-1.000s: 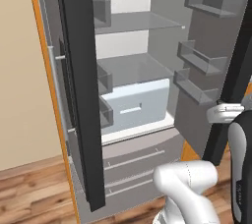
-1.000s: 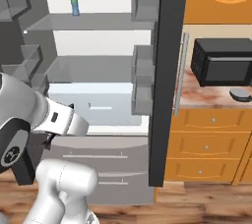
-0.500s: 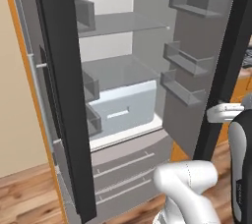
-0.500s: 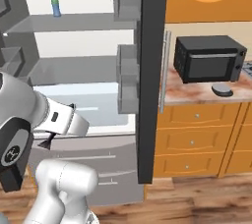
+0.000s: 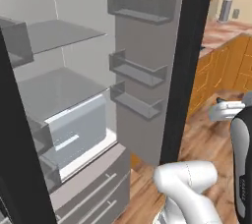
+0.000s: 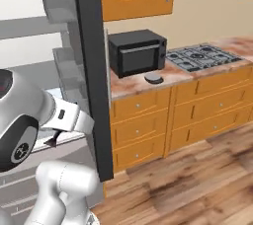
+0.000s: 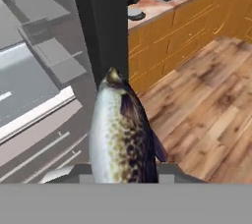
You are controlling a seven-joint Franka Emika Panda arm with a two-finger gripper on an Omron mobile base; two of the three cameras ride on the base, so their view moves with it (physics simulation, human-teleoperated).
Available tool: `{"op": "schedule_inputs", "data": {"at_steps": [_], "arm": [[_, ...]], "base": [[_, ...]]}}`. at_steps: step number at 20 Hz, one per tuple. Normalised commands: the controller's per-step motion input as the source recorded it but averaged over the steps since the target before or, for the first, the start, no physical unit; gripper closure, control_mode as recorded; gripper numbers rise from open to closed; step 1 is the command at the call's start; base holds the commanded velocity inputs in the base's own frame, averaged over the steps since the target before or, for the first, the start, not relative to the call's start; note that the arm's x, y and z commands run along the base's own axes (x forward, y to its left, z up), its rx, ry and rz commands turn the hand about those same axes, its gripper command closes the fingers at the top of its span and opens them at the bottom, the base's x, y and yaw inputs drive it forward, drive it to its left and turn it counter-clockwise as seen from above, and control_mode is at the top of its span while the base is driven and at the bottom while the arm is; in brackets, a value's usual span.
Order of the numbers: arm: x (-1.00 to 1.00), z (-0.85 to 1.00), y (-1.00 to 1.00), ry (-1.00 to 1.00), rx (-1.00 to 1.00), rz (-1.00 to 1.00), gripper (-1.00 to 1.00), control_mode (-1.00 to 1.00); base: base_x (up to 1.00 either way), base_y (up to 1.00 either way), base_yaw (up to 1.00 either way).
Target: Take the fish from the fridge and place it on the digital scale on the counter by the fridge. Wait a few seconds for a reading, then move it to the plate on the dining counter.
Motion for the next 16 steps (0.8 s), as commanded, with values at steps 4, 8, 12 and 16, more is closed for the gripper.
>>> {"op": "schedule_inputs", "data": {"at_steps": [4,8,12,16], "arm": [[0.0,0.0,0.0,0.0,0.0,0.0,1.0,1.0],[0.0,0.0,0.0,0.0,0.0,0.0,1.0,1.0],[0.0,0.0,0.0,0.0,0.0,0.0,1.0,1.0],[0.0,0.0,0.0,0.0,0.0,0.0,1.0,1.0]], "base": [[-0.27,0.04,-0.84],[-0.58,0.0,-0.74],[-0.25,-0.02,-0.74],[0.03,-0.04,-0.63]]}}
